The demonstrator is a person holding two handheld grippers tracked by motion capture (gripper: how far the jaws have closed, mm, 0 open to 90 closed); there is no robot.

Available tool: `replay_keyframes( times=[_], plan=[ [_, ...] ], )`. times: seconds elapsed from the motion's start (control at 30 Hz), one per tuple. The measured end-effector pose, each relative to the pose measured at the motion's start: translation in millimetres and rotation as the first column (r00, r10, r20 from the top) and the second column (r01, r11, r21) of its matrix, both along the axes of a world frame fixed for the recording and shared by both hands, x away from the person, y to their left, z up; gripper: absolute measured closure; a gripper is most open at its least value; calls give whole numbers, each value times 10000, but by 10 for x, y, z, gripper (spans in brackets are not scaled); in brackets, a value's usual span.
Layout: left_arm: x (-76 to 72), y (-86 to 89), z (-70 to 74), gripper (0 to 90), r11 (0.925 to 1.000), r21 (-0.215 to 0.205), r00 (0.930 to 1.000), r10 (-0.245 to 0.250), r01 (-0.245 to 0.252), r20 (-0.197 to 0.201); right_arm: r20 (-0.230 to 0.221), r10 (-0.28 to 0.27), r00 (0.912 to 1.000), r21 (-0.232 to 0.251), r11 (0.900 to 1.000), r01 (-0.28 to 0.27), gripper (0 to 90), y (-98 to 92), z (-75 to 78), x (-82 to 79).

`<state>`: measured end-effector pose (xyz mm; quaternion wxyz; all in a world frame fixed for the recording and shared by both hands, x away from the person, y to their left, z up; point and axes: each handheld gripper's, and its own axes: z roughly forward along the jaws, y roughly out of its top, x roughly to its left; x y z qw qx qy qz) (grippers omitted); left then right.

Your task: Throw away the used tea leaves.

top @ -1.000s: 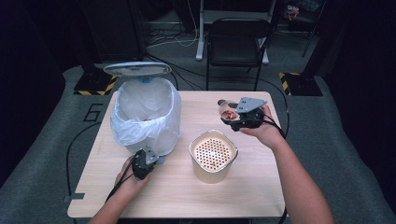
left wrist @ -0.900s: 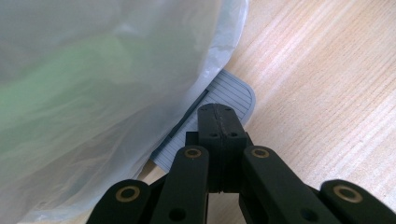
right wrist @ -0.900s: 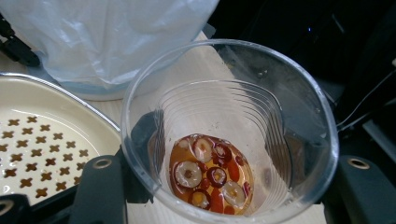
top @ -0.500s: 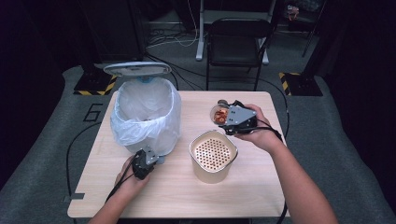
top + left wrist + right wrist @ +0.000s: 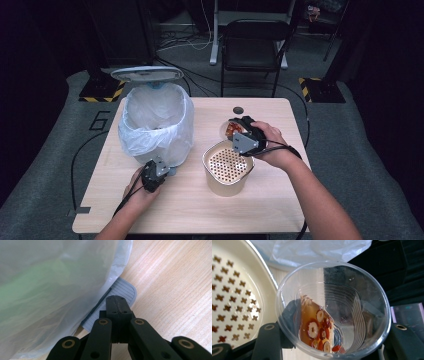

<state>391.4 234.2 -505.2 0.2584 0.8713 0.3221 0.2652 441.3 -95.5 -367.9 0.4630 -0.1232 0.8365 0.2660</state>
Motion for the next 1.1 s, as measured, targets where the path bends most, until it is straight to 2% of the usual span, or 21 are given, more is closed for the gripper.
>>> replay_keyframes(
  times=[0.1,0.23,0.3,0.37,0.5,0.53,0.57,0.63,0.67,0.7,0.77,0.8,0.83,0.87,0.9,0.93,0.97,1.0,1.03,1.07,1.1],
  plan=[
    [1,3,6,900,10000,36,10000,6,-5,-62,623,134,9980,-706,9975,-90,405,51,-62,-57],
    [3,2,1,900,10000,-32,10000,-12,12,-34,1154,266,9930,-1271,9918,-118,408,82,-112,-100],
    [2,1,1,900,10000,-10,10000,20,-20,-3,1824,426,9823,-1881,9821,-77,410,103,-154,-137],
    [2,2,0,900,10000,-37,10000,8,-8,-13,2167,601,9744,-2310,9729,-87,411,119,-193,-170],
    [1,2,7,900,10000,34,10000,-8,8,-88,3092,940,9463,-3365,9415,165,414,144,-287,-227],
    [1,2,7,900,10000,32,10000,-6,6,-87,3368,918,9371,-3534,9348,355,414,143,-325,-246],
    [1,2,7,900,10000,31,10000,-8,9,-88,3767,1099,9198,-3840,9221,470,414,152,-342,-258],
    [2,3,8,900,10000,31,10000,-4,4,-91,4158,1564,8959,-4444,8944,501,414,156,-383,-285],
    [2,5,11,900,10000,42,9999,-17,18,-135,4615,1820,8683,-4777,8757,704,414,153,-404,-308],
    [3,5,10,900,10000,37,9999,-15,16,-123,4811,2086,8515,-5059,8593,754,414,159,-416,-329],
    [4,4,5,900,10000,-22,9999,-25,25,-97,5117,2469,8230,-5380,8388,829,414,163,-446,-362],
    [4,6,6,900,10000,-23,10000,-13,13,-98,5157,2772,8107,-5642,8219,779,414,176,-442,-373],
    [5,5,6,900,10000,-36,9999,-28,27,-104,5158,2822,8089,-5715,8167,795,414,179,-449,-383],
    [3,5,7,900,10000,2,9999,-22,22,-114,5314,2964,7936,-5734,8154,794,414,179,-471,-386],
    [2,3,6,900,10000,11,10000,-12,12,-73,5205,3132,7944,-6026,7938,818,413,176,-501,-399],
    [2,3,6,900,10000,15,10000,-11,12,-77,5205,3132,7944,-6026,7938,818,413,176,-501,-399],
    [1,3,7,900,10000,29,10000,-13,13,-84,5220,3278,7875,-6051,7930,711,412,173,-520,-391],
    [1,3,9,900,10000,48,9999,-22,22,-112,5330,3143,7856,-5742,8163,631,412,166,-541,-399],
    [0,3,9,900,10000,55,9999,-24,25,-118,5393,3111,7826,-5577,8282,551,412,172,-547,-406],
    [0,2,10,900,10000,63,9999,-23,24,-115,5465,3078,7789,-5438,8377,506,411,176,-554,-410],
    [0,2,10,900,10000,58,9999,-22,22,-125,5485,3124,7756,-5419,8392,452,411,178,-557,-412]
  ],
)
